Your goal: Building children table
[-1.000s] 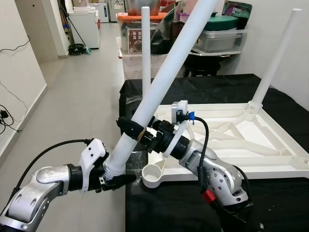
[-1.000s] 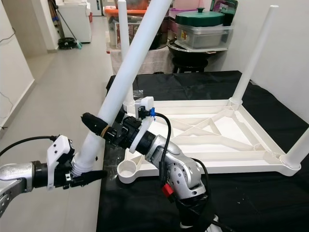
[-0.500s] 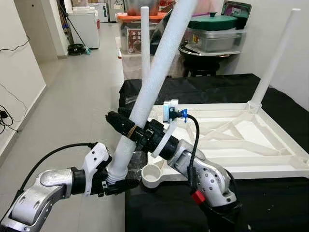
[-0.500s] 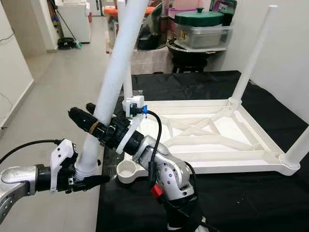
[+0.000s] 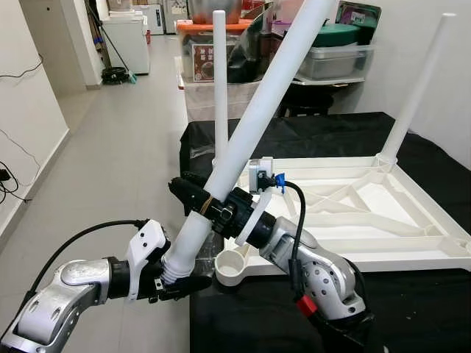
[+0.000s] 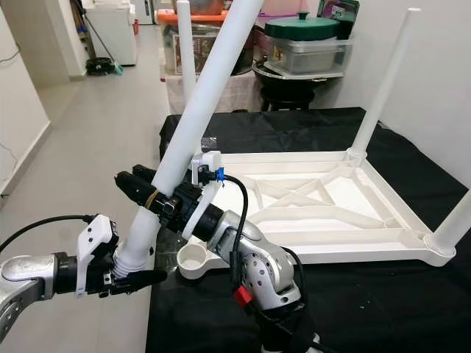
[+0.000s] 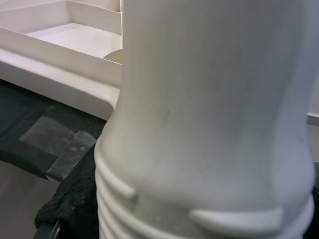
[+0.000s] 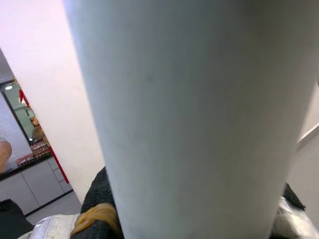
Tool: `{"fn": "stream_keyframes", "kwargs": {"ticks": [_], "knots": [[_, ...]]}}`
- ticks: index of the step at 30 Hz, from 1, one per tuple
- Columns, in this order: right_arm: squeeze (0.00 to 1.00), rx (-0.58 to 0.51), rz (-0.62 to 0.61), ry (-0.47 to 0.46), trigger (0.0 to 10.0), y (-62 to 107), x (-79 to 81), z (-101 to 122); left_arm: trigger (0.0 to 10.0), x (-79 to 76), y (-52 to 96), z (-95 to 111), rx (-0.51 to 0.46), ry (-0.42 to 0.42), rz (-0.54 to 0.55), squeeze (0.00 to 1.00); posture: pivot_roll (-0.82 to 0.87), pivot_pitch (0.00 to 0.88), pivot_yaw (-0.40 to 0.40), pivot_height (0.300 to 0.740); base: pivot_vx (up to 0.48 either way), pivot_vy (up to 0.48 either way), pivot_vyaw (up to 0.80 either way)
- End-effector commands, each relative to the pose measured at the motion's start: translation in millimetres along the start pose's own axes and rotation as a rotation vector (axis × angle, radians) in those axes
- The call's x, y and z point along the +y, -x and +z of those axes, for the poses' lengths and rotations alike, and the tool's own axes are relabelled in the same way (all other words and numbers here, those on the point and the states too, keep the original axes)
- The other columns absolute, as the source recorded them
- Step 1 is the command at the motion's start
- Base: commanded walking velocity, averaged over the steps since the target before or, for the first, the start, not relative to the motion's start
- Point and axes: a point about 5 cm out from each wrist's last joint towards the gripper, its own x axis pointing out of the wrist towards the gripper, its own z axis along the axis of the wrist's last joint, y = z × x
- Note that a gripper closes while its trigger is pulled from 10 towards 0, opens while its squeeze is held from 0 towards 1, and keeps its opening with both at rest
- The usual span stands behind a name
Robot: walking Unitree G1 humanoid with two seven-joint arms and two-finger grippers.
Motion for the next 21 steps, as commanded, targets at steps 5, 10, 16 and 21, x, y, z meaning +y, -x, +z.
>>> {"fn": "stream_keyframes", "kwargs": {"ticks": [5, 10, 16, 21], "knots": [[0.0, 0.023, 0.011, 0.023, 0.0, 2.6, -0.7, -4, 10.0, 1.3, 2.3, 7, -0.026, -0.071, 0.005, 0.12, 0.08, 0.0, -0.012, 0.74, 0.0, 0.0, 0.0], [0.0, -0.018, -0.071, 0.118, 0.0, 7.4, -17.2, 10, 10.0, 14.8, 3.0, 18, -0.136, -0.051, 0.116, 1.0, 0.08, 0.0, -0.01, 0.74, 0.0, 0.0, 0.0], [0.0, -0.004, -0.198, 0.275, 0.0, 24.9, -47.4, 34, 10.0, 5.3, 8.6, 25, -0.176, -0.028, 0.073, 1.0, 0.08, 0.0, -0.013, 0.74, 0.0, 0.0, 0.0], [0.0, -0.017, -0.283, 0.374, 0.0, 43.2, -65.2, 59, 10.0, 4.6, 15.9, 14, -0.139, -0.015, 0.146, 1.0, 0.08, 0.0, -0.01, 0.74, 0.0, 0.0, 0.0]]}}
